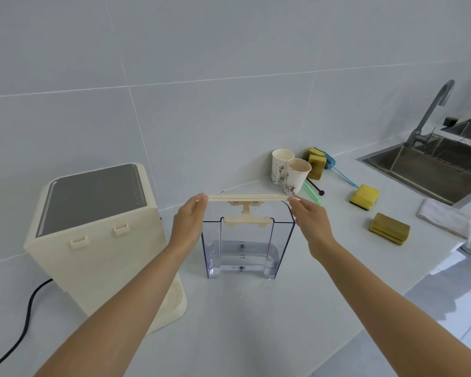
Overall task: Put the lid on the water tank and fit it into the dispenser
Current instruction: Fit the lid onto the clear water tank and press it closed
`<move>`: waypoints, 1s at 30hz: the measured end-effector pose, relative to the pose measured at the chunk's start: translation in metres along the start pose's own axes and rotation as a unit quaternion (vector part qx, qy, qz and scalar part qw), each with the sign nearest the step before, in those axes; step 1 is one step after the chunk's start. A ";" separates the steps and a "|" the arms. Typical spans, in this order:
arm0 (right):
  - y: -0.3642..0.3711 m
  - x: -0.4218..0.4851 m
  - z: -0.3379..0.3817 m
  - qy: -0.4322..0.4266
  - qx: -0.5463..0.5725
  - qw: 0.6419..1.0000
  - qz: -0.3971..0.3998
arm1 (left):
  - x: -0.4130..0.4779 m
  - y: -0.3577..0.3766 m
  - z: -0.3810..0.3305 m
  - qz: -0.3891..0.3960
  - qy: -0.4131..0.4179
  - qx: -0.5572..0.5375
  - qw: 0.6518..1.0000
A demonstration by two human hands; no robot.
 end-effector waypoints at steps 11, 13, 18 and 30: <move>0.004 -0.010 -0.030 -0.020 -0.001 0.999 0.028 | -0.014 0.008 0.028 0.039 -0.019 -0.032 0.999; 0.005 -0.011 -0.035 -0.022 -0.006 0.999 0.035 | -0.015 0.009 0.031 0.037 -0.023 -0.035 0.998; 0.006 -0.011 -0.040 -0.026 -0.006 0.999 0.042 | -0.016 0.011 0.031 0.025 -0.031 -0.026 0.999; 0.008 0.038 -0.006 -0.002 -0.045 0.995 0.094 | -0.047 0.045 0.048 0.011 -0.234 -0.176 0.956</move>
Point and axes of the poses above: each hand's wrist, its own x-axis towards the middle knuckle, its own y-axis out of the palm, z = x × y, the point moved 7 cm from there along x, towards the middle knuckle, and after that the axes turned 5 degrees about z, right-handed, at the moved point
